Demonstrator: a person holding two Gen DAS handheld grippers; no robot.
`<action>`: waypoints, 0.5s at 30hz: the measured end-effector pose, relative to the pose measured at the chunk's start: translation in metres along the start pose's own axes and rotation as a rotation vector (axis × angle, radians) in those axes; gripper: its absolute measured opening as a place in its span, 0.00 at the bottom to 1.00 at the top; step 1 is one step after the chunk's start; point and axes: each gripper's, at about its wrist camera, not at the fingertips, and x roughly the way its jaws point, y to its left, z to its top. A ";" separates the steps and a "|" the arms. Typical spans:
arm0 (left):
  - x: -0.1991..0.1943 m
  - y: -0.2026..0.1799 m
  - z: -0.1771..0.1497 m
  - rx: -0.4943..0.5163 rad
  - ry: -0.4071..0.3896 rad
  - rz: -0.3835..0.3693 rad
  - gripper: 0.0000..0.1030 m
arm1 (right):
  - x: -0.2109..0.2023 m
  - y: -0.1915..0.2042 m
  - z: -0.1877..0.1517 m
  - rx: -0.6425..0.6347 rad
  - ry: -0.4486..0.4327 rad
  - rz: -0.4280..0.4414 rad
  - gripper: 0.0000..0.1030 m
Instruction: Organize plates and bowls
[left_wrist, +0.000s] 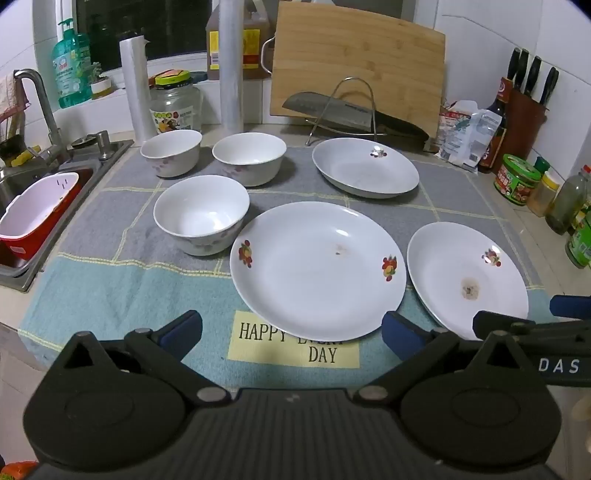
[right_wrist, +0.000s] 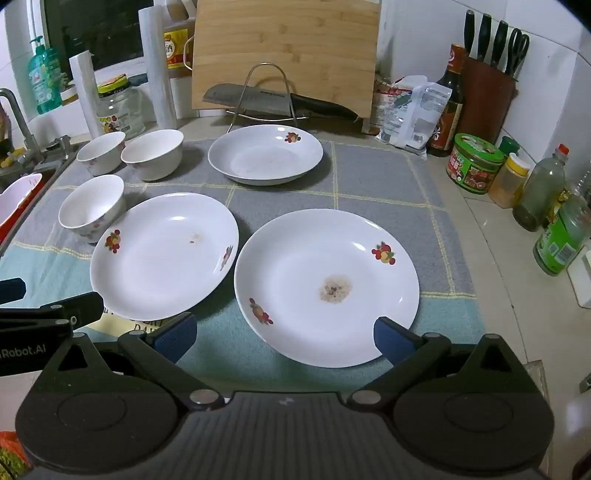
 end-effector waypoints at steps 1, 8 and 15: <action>0.000 0.000 0.000 0.000 0.001 0.000 0.99 | 0.000 0.000 0.000 0.000 -0.003 -0.002 1.00; -0.002 -0.002 0.002 0.003 0.005 0.013 0.99 | 0.000 0.000 0.001 0.001 -0.005 0.002 1.00; 0.001 -0.002 0.001 0.006 0.001 0.003 0.99 | 0.000 0.001 -0.001 0.001 -0.002 0.004 1.00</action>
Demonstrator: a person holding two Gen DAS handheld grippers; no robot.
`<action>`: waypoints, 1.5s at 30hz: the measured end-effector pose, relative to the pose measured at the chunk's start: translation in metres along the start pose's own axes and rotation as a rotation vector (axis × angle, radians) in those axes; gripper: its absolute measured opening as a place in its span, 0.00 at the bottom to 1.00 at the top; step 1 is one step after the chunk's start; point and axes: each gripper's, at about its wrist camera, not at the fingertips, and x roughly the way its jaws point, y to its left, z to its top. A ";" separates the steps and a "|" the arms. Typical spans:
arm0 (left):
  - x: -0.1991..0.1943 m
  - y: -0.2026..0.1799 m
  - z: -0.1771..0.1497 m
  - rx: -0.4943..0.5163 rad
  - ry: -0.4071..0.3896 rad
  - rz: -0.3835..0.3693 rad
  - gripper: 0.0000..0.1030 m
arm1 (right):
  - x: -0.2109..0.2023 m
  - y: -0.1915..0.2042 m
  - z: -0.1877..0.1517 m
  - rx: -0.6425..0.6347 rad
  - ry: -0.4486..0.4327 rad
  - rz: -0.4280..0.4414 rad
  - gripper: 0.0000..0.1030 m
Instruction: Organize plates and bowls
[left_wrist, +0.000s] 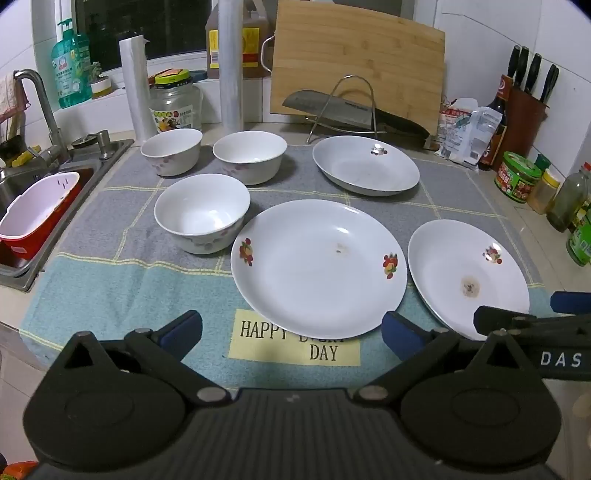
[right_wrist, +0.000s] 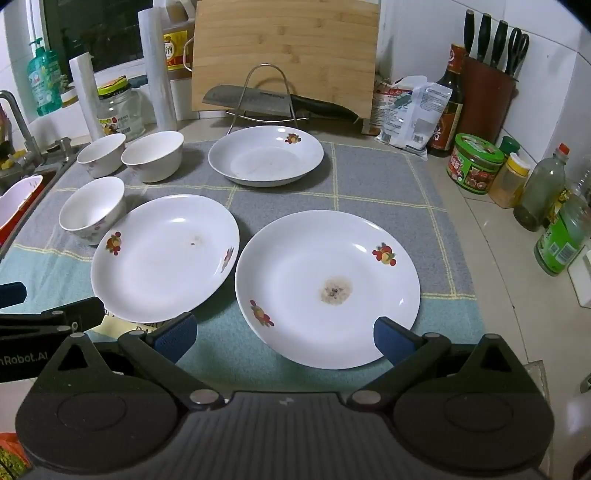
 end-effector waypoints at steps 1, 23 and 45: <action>0.000 0.000 0.000 0.001 0.000 -0.001 0.99 | 0.000 0.000 0.000 0.000 0.000 0.000 1.00; -0.004 0.000 0.003 0.002 -0.007 0.004 0.99 | -0.002 -0.005 0.003 0.001 -0.008 0.002 1.00; -0.006 -0.001 0.004 -0.001 -0.011 0.004 0.99 | -0.003 -0.002 0.004 -0.002 -0.016 -0.004 1.00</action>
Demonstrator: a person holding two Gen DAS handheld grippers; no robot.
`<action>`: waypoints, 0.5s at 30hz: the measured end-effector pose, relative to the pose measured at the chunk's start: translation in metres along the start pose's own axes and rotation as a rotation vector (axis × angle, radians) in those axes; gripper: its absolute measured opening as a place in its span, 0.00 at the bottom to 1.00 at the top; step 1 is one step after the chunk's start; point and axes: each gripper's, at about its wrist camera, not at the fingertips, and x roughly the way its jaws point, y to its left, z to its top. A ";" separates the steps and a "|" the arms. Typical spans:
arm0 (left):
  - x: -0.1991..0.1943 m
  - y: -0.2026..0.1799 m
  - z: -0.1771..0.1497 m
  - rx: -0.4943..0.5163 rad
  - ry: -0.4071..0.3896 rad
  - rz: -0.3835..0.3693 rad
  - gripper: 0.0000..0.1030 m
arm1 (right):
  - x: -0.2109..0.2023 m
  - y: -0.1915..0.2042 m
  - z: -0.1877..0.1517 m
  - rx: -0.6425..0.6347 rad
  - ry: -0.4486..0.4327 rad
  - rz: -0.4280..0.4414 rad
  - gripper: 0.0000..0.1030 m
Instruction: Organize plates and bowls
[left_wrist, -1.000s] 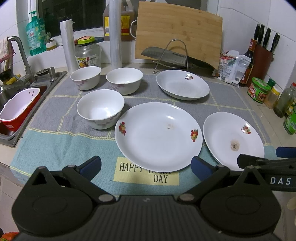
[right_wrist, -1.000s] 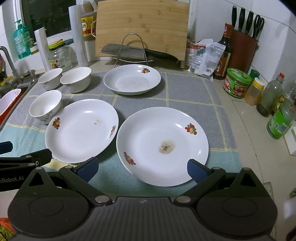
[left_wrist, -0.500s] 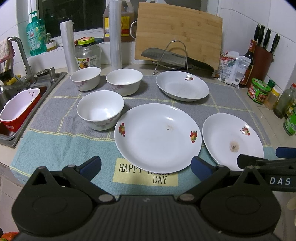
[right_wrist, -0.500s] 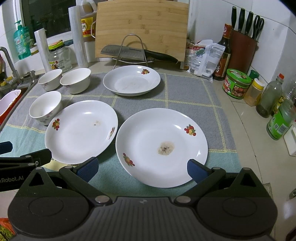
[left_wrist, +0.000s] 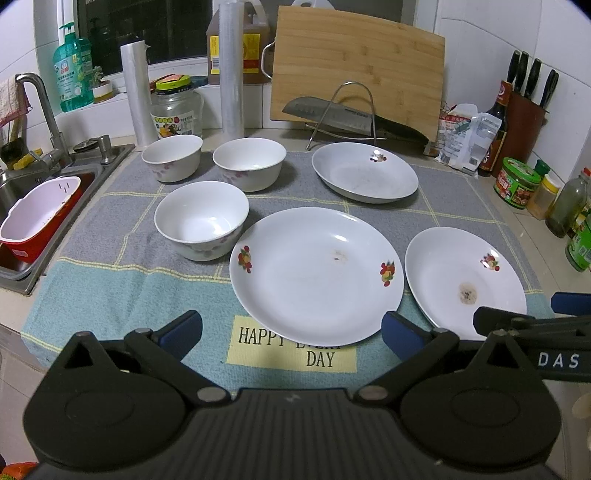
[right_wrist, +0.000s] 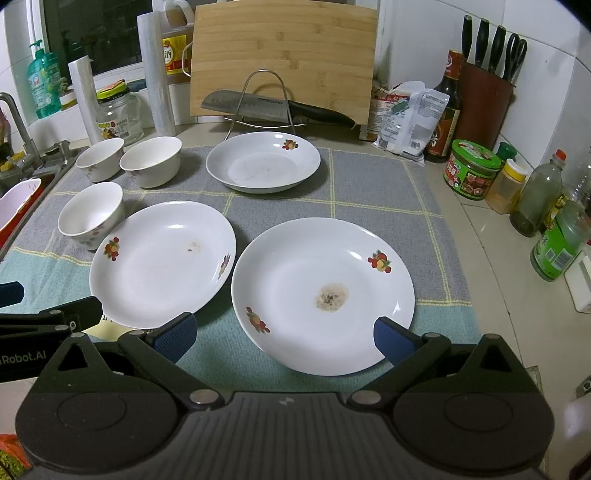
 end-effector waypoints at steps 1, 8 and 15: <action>0.000 0.000 0.000 0.000 -0.001 -0.001 0.99 | 0.000 0.000 0.000 0.001 0.000 0.000 1.00; -0.001 0.000 0.001 0.000 -0.002 -0.003 0.99 | -0.001 0.001 0.000 0.001 -0.001 -0.003 1.00; -0.001 0.001 0.000 0.000 -0.002 -0.004 0.99 | -0.001 0.001 0.001 0.002 -0.002 -0.004 1.00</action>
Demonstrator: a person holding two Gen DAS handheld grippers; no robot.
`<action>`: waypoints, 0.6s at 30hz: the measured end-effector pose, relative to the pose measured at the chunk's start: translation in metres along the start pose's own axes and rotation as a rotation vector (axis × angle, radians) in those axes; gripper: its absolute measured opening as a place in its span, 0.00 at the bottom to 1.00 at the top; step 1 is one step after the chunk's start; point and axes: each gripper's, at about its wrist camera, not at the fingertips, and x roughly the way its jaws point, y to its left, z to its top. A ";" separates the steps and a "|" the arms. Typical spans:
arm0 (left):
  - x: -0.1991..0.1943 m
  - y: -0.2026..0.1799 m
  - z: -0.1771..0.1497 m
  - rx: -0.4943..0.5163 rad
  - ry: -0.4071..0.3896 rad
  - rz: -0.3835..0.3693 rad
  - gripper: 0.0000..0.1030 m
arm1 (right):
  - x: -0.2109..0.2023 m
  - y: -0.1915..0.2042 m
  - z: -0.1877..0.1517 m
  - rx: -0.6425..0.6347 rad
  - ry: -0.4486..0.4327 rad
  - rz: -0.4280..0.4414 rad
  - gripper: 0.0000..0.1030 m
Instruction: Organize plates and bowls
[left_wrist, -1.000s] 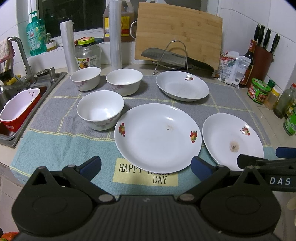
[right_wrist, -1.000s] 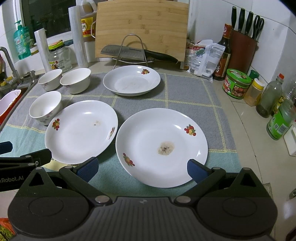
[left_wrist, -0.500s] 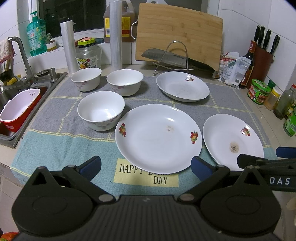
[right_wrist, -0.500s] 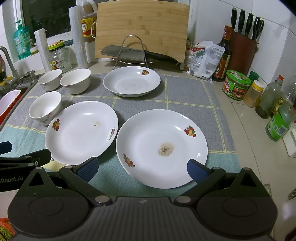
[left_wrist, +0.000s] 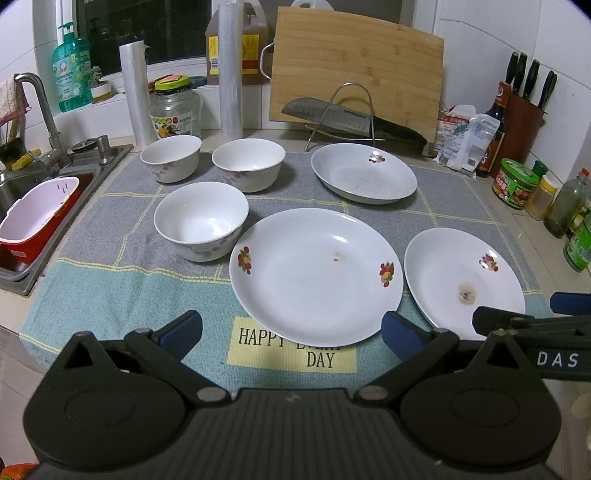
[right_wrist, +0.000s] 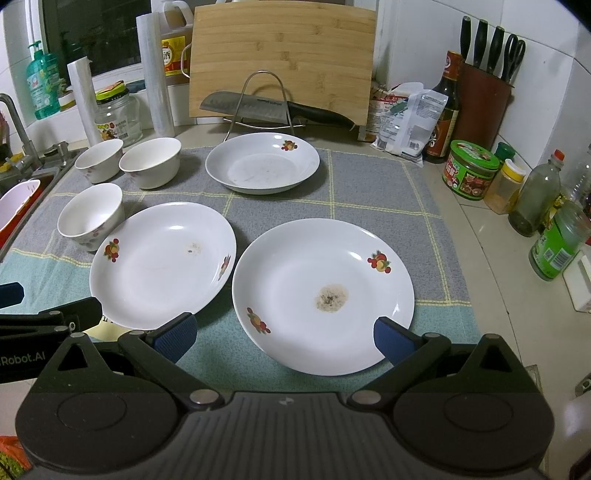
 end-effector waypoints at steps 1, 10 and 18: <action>0.000 0.000 0.000 0.000 0.000 0.000 0.99 | 0.000 0.000 0.000 0.000 0.000 0.000 1.00; 0.000 0.003 0.001 0.003 -0.007 -0.010 0.99 | -0.001 0.002 0.001 0.000 -0.006 -0.007 1.00; 0.000 0.010 0.001 0.005 -0.018 -0.026 0.99 | -0.003 0.009 0.001 0.003 -0.015 -0.018 1.00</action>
